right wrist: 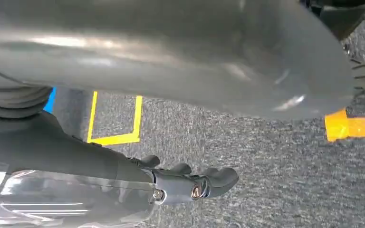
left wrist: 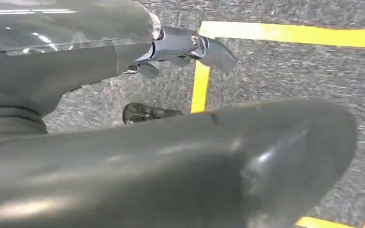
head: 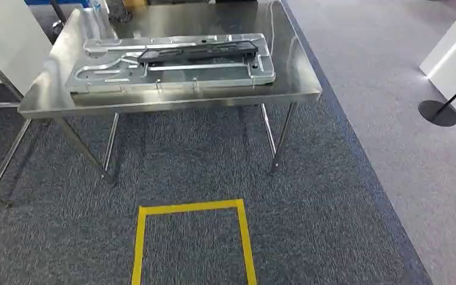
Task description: Take the parts from the cabinet and place them on the table.
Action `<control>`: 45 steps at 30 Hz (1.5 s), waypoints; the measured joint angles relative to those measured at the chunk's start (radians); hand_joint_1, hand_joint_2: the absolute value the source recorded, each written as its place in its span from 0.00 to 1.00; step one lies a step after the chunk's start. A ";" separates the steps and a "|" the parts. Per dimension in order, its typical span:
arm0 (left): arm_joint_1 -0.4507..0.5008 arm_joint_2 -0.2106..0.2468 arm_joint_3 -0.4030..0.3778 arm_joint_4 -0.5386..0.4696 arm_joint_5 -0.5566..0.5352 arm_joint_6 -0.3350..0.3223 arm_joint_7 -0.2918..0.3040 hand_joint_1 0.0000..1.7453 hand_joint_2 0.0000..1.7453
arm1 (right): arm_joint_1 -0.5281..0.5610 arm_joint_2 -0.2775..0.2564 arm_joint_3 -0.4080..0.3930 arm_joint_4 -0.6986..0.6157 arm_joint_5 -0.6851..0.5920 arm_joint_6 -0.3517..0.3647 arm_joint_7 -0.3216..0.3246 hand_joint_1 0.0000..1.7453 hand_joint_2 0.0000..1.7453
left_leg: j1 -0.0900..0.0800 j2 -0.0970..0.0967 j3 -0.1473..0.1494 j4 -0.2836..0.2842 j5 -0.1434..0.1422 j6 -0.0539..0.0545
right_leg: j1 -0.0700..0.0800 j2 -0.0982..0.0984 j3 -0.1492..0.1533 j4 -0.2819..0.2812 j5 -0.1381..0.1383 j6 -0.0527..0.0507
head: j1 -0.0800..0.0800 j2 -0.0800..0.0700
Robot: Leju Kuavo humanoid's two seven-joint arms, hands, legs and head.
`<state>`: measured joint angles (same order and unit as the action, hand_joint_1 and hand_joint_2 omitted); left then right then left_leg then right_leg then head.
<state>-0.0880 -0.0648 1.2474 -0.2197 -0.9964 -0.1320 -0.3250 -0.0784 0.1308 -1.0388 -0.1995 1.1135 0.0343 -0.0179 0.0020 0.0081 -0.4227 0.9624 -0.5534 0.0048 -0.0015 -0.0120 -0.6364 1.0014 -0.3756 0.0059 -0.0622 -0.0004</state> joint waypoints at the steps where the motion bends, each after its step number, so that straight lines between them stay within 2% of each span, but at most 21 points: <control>1: 0.002 0.000 0.000 0.000 0.003 0.007 0.002 0.00 0.00 | 0.000 0.000 0.002 0.000 0.000 -0.001 0.002 0.00 0.00 | -0.002 0.000 -0.004 0.003 0.005 0.008 | -0.003 0.000 0.000 -0.006 0.011 0.007 | 0.000 0.000; 3: 0.005 0.000 0.000 0.000 0.006 0.011 0.004 0.00 0.00 | 0.003 0.000 0.003 0.001 0.001 -0.002 0.004 0.00 0.00 | 0.004 0.009 -0.022 -0.005 0.037 0.025 | -0.007 0.007 -0.012 0.007 -0.008 0.019 | 0.000 0.000; 6: 0.006 0.001 0.001 0.000 0.012 0.017 0.006 0.00 0.00 | 0.004 0.000 0.007 0.001 0.007 -0.002 0.005 0.00 0.00 | 0.002 0.008 -0.068 -0.004 0.073 0.038 | -0.009 0.008 -0.058 0.191 -0.199 0.031 | 0.000 0.000; 7: 0.007 0.002 0.002 0.000 0.012 0.018 0.006 0.00 0.00 | 0.004 0.000 0.007 0.001 0.010 -0.002 0.005 0.00 0.00 | 0.000 0.009 -0.085 -0.003 0.085 0.038 | -0.011 0.008 -0.070 0.265 -0.231 0.034 | 0.000 0.000; 10: 0.007 0.002 0.003 0.000 0.012 0.018 0.006 0.00 0.00 | 0.004 0.000 0.008 0.001 0.011 -0.001 0.004 0.00 0.00 | -0.001 0.010 -0.135 0.007 0.119 0.033 | -0.013 0.008 -0.011 0.277 -0.157 0.034 | 0.000 0.000; 12: 0.006 0.002 0.005 0.000 0.013 0.018 0.005 0.00 0.00 | 0.001 -0.001 0.008 0.001 0.011 -0.002 0.001 0.00 0.00 | -0.002 0.009 -0.167 0.017 0.139 0.027 | -0.010 0.008 0.121 0.101 -0.121 0.022 | 0.000 0.000; 14: 0.006 -0.002 0.005 0.000 0.014 0.016 0.000 0.00 0.00 | -0.004 -0.006 0.008 0.001 0.011 -0.003 -0.008 0.00 0.00 | -0.006 0.008 -0.183 0.025 0.149 0.018 | -0.001 0.007 0.227 -0.060 -0.167 0.007 | 0.000 0.000; 18: 0.006 -0.001 0.008 0.000 0.015 0.018 -0.007 0.00 0.00 | -0.003 -0.005 0.008 0.002 0.011 -0.002 -0.015 0.00 0.00 | 0.001 0.009 -0.194 0.027 0.168 -0.005 | -0.006 0.003 0.210 -0.075 -0.143 -0.019 | 0.000 0.000; 22: 0.008 -0.003 0.009 0.000 0.014 0.021 -0.008 0.00 0.00 | -0.002 -0.007 0.008 0.002 0.011 -0.001 -0.021 0.00 0.00 | 0.010 0.001 -0.281 0.284 -0.015 -0.027 | -0.004 0.001 0.175 -0.071 -0.118 -0.031 | 0.000 0.000; 23: 0.009 -0.003 0.009 0.000 0.014 0.021 -0.008 0.00 0.00 | -0.001 -0.007 0.008 0.002 0.011 -0.001 -0.021 0.00 0.00 | 0.011 0.001 -0.294 0.340 -0.027 -0.031 | -0.004 0.001 0.165 -0.066 -0.114 -0.030 | 0.000 0.000; 25: 0.009 -0.003 0.009 0.000 0.014 0.022 -0.007 0.00 0.00 | 0.000 -0.007 0.008 0.002 0.010 0.006 -0.031 0.00 0.00 | 0.015 0.001 -0.246 0.293 0.013 -0.036 | -0.006 0.002 0.149 -0.056 -0.108 -0.024 | 0.000 0.000; 27: 0.008 -0.001 0.009 0.000 0.014 0.024 -0.005 0.00 0.00 | 0.001 -0.006 0.007 0.002 0.003 0.018 -0.051 0.00 0.00 | 0.020 0.001 -0.131 0.114 0.075 -0.036 | -0.009 0.004 0.140 -0.043 -0.109 -0.018 | 0.000 0.000; 28: 0.007 -0.001 0.009 0.000 0.014 0.024 -0.004 0.00 0.00 | 0.000 -0.006 0.006 0.002 -0.006 0.019 -0.063 0.00 0.00 | 0.021 -0.001 -0.087 0.036 0.065 -0.033 | -0.009 0.003 0.132 -0.035 -0.112 -0.012 | 0.000 0.000; 33: 0.008 -0.001 0.009 0.000 0.013 0.025 0.002 0.00 0.00 | -0.004 -0.005 -0.002 0.003 -0.025 0.020 -0.070 0.00 0.00 | 0.015 -0.004 -0.093 0.023 0.070 0.008 | -0.005 0.005 0.118 -0.022 -0.108 0.019 | 0.000 0.000; 35: 0.006 -0.001 0.009 0.000 0.012 0.025 0.003 0.00 0.00 | -0.004 -0.005 -0.005 0.003 -0.025 0.021 -0.069 0.00 0.00 | 0.016 -0.002 -0.098 0.022 0.076 0.020 | -0.009 0.008 0.090 0.040 -0.156 0.024 | 0.000 0.000; 37: 0.006 0.000 0.009 0.000 0.011 0.026 0.008 0.00 0.00 | -0.003 -0.005 -0.010 0.003 -0.027 0.027 -0.067 0.00 0.00 | 0.011 0.001 -0.108 0.023 0.081 0.028 | -0.011 0.009 -0.003 0.233 -0.249 0.028 | 0.000 0.000; 38: 0.007 0.000 0.009 0.000 0.010 0.027 0.009 0.00 0.00 | -0.003 -0.005 -0.011 0.003 -0.028 0.028 -0.063 0.00 1.00 | 0.009 0.002 -0.113 0.024 0.083 0.031 | -0.011 0.008 -0.038 0.305 -0.271 0.028 | 0.000 0.000; 40: 0.007 0.000 0.009 0.000 0.010 0.027 0.013 0.00 0.00 | 0.000 -0.005 -0.015 0.004 -0.032 0.028 -0.052 0.00 1.00 | 0.006 0.001 -0.117 0.027 0.084 0.032 | -0.011 0.008 -0.035 0.305 -0.244 0.025 | 0.000 0.000; 43: 0.006 0.000 0.009 0.000 0.010 0.027 0.016 0.00 0.00 | -0.002 -0.008 -0.025 0.004 -0.042 0.021 -0.032 0.00 1.00 | 0.002 0.001 -0.113 0.030 0.085 0.031 | -0.012 0.009 0.104 0.041 -0.117 0.014 | 0.000 0.000; 44: 0.005 0.001 0.009 0.000 0.011 0.027 0.017 0.00 0.00 | -0.004 -0.008 -0.027 0.004 -0.042 0.016 -0.025 0.00 1.00 | -0.011 0.001 -0.117 0.037 0.082 0.029 | -0.012 0.009 0.129 -0.017 -0.133 0.029 | 0.000 0.000; 45: 0.003 0.002 0.010 0.000 0.012 0.027 0.019 0.00 0.00 | -0.005 -0.008 -0.028 0.004 -0.042 0.013 -0.018 0.00 1.00 | -0.014 -0.001 -0.120 0.042 0.078 0.030 | -0.015 0.014 0.125 -0.014 -0.114 0.021 | -0.001 0.000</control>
<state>-0.0848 -0.0630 1.2569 -0.2193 -0.9846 -0.1045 -0.3059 -0.0832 0.1232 -1.0666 -0.1953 1.0712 0.0469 -0.0358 -0.0116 0.0074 -0.5423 1.0046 -0.4750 0.0351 -0.0170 0.0018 -0.5116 0.9871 -0.4891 0.0268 -0.0633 -0.0004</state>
